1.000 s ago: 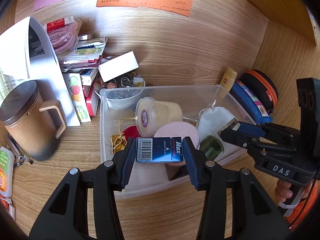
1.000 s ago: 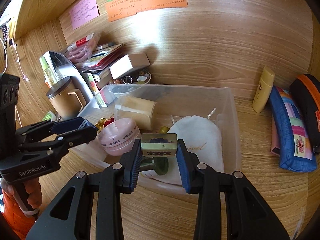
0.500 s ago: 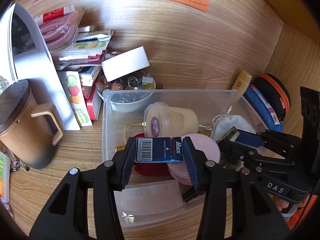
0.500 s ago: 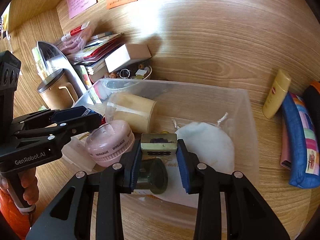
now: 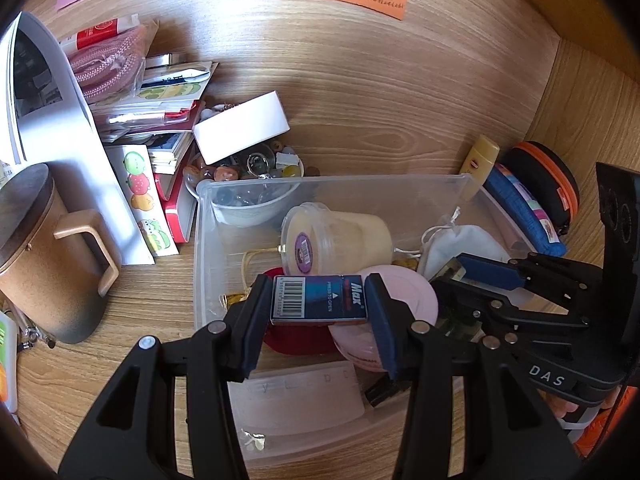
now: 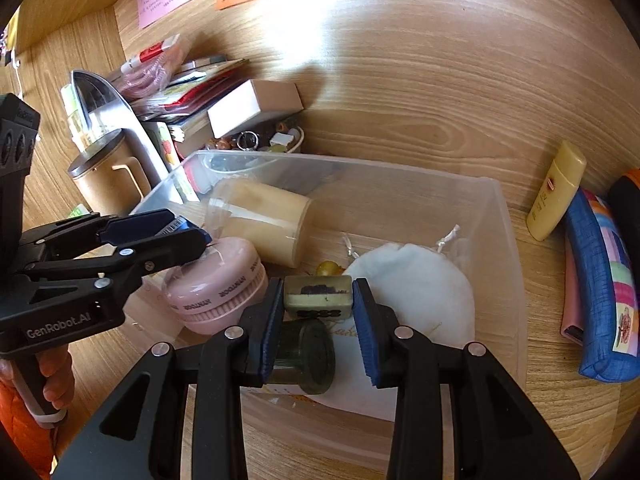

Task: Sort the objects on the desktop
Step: 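Lower the blue packet into the box with left gripper while right gripper lowers the square item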

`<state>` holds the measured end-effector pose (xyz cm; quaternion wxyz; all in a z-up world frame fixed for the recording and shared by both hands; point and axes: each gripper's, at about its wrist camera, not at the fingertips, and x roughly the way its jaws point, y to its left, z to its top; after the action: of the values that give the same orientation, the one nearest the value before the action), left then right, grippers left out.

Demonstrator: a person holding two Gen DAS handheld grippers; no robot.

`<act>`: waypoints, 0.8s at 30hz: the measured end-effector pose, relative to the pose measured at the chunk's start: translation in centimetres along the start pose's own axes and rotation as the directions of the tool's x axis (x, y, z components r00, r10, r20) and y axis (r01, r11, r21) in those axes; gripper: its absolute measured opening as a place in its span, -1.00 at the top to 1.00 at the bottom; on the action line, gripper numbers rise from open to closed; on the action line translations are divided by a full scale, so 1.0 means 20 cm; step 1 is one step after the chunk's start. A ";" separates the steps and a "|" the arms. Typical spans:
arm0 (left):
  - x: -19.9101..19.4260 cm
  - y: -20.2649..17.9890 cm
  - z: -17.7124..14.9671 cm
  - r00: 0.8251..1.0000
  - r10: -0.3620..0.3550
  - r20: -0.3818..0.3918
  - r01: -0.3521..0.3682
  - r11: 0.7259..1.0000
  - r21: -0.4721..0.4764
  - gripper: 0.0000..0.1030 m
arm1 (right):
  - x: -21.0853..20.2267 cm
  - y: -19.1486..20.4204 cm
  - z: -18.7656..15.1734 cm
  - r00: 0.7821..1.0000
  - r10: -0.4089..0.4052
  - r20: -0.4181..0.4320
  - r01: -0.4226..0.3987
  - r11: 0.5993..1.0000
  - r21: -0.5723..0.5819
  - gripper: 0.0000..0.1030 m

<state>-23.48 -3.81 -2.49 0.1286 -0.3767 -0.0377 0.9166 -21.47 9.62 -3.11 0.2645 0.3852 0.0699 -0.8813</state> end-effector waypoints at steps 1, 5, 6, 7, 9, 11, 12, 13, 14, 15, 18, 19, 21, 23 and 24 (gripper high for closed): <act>0.00 0.00 0.00 1.000 -0.002 0.000 0.002 1.000 -0.001 0.09 | 0.00 0.00 0.00 1.000 0.001 0.001 -0.001 1.000 -0.002 0.39; 0.00 0.00 0.00 1.000 -0.009 -0.004 0.009 1.000 -0.003 0.09 | -0.01 0.00 0.00 1.000 0.011 0.000 -0.011 1.000 0.000 0.39; 0.00 0.00 0.00 1.000 -0.013 -0.006 0.013 1.000 -0.003 0.09 | -0.02 0.01 0.00 1.000 0.008 0.002 -0.008 1.000 -0.003 0.39; 0.00 0.00 0.00 1.000 -0.014 -0.004 0.014 1.000 -0.002 0.08 | -0.02 0.01 0.01 1.000 0.006 0.005 -0.006 1.000 -0.006 0.38; -0.01 0.00 0.00 1.000 -0.014 0.003 0.014 1.000 0.000 0.07 | -0.03 0.01 0.01 1.000 0.003 0.012 -0.003 1.000 -0.010 0.34; -0.02 0.00 0.00 1.000 -0.019 0.006 0.019 1.000 -0.002 0.06 | -0.04 0.01 0.01 1.000 0.000 0.017 0.001 1.000 -0.011 0.26; -0.02 0.00 0.00 1.000 -0.018 0.007 0.018 1.000 -0.003 0.05 | -0.04 0.01 0.01 1.000 -0.001 0.018 0.001 1.000 -0.012 0.24; -0.02 0.00 0.00 1.000 -0.016 0.009 0.016 1.000 -0.004 0.04 | -0.04 0.01 0.01 1.000 0.000 0.021 0.000 1.000 -0.012 0.23; -0.02 0.00 0.00 1.000 -0.016 0.010 0.016 1.000 -0.005 0.03 | -0.05 0.01 0.01 1.000 0.000 0.022 0.001 1.000 -0.012 0.23; -0.03 0.00 0.00 1.000 -0.015 0.013 0.015 1.000 -0.007 0.03 | -0.05 0.01 0.01 1.000 0.001 0.024 0.000 1.000 -0.012 0.23; -0.05 0.00 0.01 1.000 -0.011 0.026 0.011 1.000 -0.011 0.02 | -0.06 0.00 0.02 1.000 -0.006 0.030 0.006 1.000 -0.007 0.14; -0.06 0.00 0.01 1.000 -0.009 0.030 0.009 1.000 -0.011 -0.03 | -0.07 0.00 0.02 0.999 -0.009 0.034 0.010 1.000 -0.006 0.09; -0.07 -0.01 0.01 0.999 -0.005 0.039 0.005 1.000 -0.010 -0.18 | -0.09 0.00 0.02 0.999 -0.016 0.040 0.016 1.000 -0.007 0.04; -0.09 -0.02 0.01 0.999 -0.004 0.046 0.005 1.000 -0.008 -0.23 | -0.11 0.00 0.02 0.999 -0.018 0.048 0.018 1.000 -0.004 0.00; -0.10 -0.02 0.01 0.999 -0.004 0.049 0.005 1.000 -0.005 -0.25 | -0.13 0.00 0.02 0.998 -0.017 0.052 0.017 1.000 0.000 -0.06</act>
<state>-22.16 -3.92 -0.88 0.1287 -0.3542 -0.0443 0.9252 -20.31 10.61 -1.09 0.2587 0.3613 0.0666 -0.8934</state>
